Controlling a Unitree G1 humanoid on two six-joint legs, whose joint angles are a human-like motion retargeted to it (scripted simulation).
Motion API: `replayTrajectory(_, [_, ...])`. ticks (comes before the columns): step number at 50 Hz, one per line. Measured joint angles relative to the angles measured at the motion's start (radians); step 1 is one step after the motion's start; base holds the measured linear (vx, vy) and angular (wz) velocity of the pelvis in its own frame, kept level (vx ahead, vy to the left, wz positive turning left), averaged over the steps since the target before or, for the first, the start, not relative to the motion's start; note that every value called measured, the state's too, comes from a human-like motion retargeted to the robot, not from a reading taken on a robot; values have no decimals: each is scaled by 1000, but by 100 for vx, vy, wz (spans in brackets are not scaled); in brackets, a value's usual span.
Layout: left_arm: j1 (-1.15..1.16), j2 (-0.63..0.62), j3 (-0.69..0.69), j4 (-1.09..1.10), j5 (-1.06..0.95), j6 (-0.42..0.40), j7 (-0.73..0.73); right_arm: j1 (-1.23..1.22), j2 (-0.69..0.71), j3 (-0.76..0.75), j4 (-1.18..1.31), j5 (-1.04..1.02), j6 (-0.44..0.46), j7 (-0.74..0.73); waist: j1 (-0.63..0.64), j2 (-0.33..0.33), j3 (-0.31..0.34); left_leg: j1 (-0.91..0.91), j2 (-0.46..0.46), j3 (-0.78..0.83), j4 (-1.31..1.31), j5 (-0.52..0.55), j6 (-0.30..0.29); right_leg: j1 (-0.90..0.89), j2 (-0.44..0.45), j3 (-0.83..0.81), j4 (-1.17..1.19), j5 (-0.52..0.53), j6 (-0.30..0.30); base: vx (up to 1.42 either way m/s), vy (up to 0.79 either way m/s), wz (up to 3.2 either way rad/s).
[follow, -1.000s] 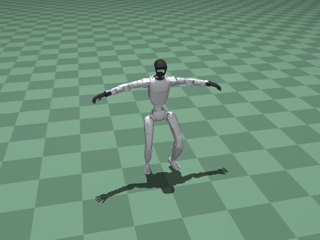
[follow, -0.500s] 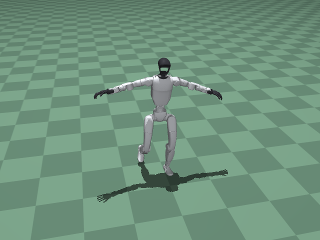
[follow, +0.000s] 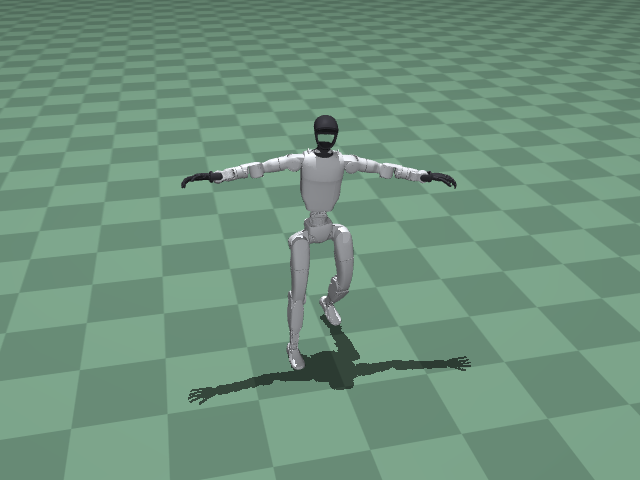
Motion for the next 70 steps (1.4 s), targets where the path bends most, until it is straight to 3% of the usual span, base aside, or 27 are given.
replayTrajectory(3, [-68,11,-55,23,-35,-5,1,-10,-30,26,14,23,-28,31,-6,32,63,99,16,-55,-270,-109,-40,-12,0,-98,99,-154,3,-115,35,26])
replayTrajectory(5, [-114,7,-96,38,-39,3,9,-34,-66,42,18,43,-54,22,26,72,128,106,52,-20,-335,-209,-43,-55,16,-145,376,-326,-39,-116,36,-40])
replayTrajectory(8, [-141,-15,-135,45,56,53,-7,-78,-91,71,9,44,-54,-7,112,57,165,-13,36,33,-209,-283,19,-133,-3,-106,873,-487,-113,-107,25,-86])
replayTrajectory(10, [-127,-39,-151,38,131,65,-15,-85,-89,91,-1,30,-52,-14,173,33,158,-106,18,71,-140,-255,19,-116,5,-54,1039,-525,-123,-98,17,-93])
replayTrajectory(14, [-66,-96,-147,25,240,42,3,-76,-75,112,-4,-27,-55,-7,310,15,94,-155,-2,136,-326,-37,2,53,77,41,932,-457,-85,-97,7,-104])
replayTrajectory(16, [-37,-112,-133,22,249,23,11,-64,-74,113,1,-48,-52,-3,360,20,64,-170,0,143,-451,138,-2,154,125,96,763,-325,-72,-107,-6,-69])
replayTrajectory(18, [-9,-111,-124,27,231,-29,105,-47,-97,122,22,-179,-93,-171,401,36,49,-195,16,131,-545,305,-53,254,159,143,556,-177,-64,-115,-11,-56])
replayTrajectory(20, [-8,-88,-117,33,195,-19,20,-49,-99,122,11,-52,-60,-22,435,37,74,-213,21,84,-595,340,-104,338,147,149,358,-164,-70,-124,-15,-54])
replayTrajectory(23, [-38,-10,-105,38,161,-24,-8,-68,-150,131,7,-5,-70,-15,448,8,155,-240,-2,49,-470,145,-91,363,84,106,217,-354,-79,-133,-21,-8])
replayTrajectory(26, [-104,80,-76,51,164,-16,-70,-113,-183,130,-9,13,-75,8,394,-21,227,-329,18,104,7,-87,3,263,49,74,291,-509,-96,-130,-18,66])
replayTrajectory(28, [-146,114,-62,50,147,2,-80,-137,-185,126,-31,5,-71,-4,339,-17,236,-358,51,114,287,-200,44,173,52,50,343,-536,-96,-116,-8,84])
replayTrajectory(30, [-183,118,-71,45,96,16,-59,-151,-165,131,-57,-17,-64,-34,274,-6,214,-328,51,86,420,-245,43,106,56,20,318,-476,-85,-109,-2,91])
replayTrajectory(32, [-220,100,-105,40,32,13,-23,-153,-119,142,-79,-54,-50,-60,203,-7,169,-240,20,64,396,-223,21,70,44,-4,211,-331,-56,-106,4,95])
replayTrajectory(35, [-278,68,-177,42,-33,-2,12,-147,-31,164,-91,-97,-22,-73,119,-27,96,-74,-56,9,218,-61,-15,22,11,-8,35,-62,-9,-110,12,67])
replayTrajectory(38, [-333,61,-233,43,-57,-10,-9,-161,22,211,-72,-91,-16,-61,90,-10,61,77,-108,-118,-42,83,-52,-29,19,-20,7,-14,4,-122,18,4])
replayTrajectory(40, [-393,75,-267,39,-70,-8,-49,-203,18,266,-43,-59,-35,-48,95,41,77,153,-59,-124,-232,-27,-67,-66,58,-46,156,-151,-32,-134,22,-24])
replayTrajectory(42, [-488,98,-306,34,-30,8,-125,-278,-25,323,0,-43,-39,9,108,100,111,148,2,-83,-327,-195,-56,-168,90,-57,557,-329,-69,-136,24,-5])
replayTrajectory(45, [-608,134,-365,14,67,47,-235,-351,-88,344,38,-48,7,103,124,93,158,1,-38,-91,-240,-332,55,-241,49,-25,1072,-463,-100,-127,20,21])
replayTrajectory(47, [-630,136,-403,5,89,68,-241,-354,-96,353,39,-24,22,102,177,68,160,-96,-67,-68,-215,-284,66,-188,61,34,1164,-494,-110,-113,15,-61])
replayTrajectory(49, [-621,116,-424,11,90,80,-212,-345,-80,353,33,-11,27,82,256,51,137,-132,-67,-19,-317,-156,39,-85,89,79,1091,-471,-104,-104,9,-137])
replayTrajectory(53, [-557,32,-396,57,72,60,-138,-313,-54,326,20,-34,1,40,402,67,62,-170,-10,47,-570,154,-39,156,90,19,671,-346,-80,-107,-4,-150])
replayTrajectory(55, [-528,-4,-381,71,53,46,-100,-304,-68,321,12,-39,-18,6,452,65,47,-202,3,72,-612,201,-77,247,48,-66,461,-255,-68,-120,-15,-106])
replayTrajectory(58, [-538,-16,-406,60,13,43,-72,-324,-115,337,-8,-10,-24,-26,463,12,78,-274,-36,107,-432,73,-41,333,-54,-189,241,-158,-63,-129,-23,-21])
replayTrajectory(60, [-608,16,-444,49,14,48,-89,-371,-144,354,-19,13,-15,-13,432,-35,113,-388,-39,146,-93,-84,1,361,-104,-225,132,-277,-43,-130,-28,47])
replayTrajectory(64, [-805,88,-526,44,92,64,-100,-482,-167,369,-51,2,-8,-6,347,-13,159,-519,85,139,491,-324,23,279,-46,-178,97,-642,1,-115,-21,28])
replayTrajectory(67, [-839,60,-563,52,128,82,-79,-477,-144,352,-110,-36,-32,-54,251,49,154,-429,70,52,503,-385,14,142,-3,-176,236,-694,-22,-85,-2,51])
replayTrajectory(70, [-797,-18,-560,71,106,86,-49,-383,-93,270,-186,-74,-43,-93,114,100,119,-255,-21,-64,235,-346,-30,77,13,-205,227,-597,11,-62,8,95])
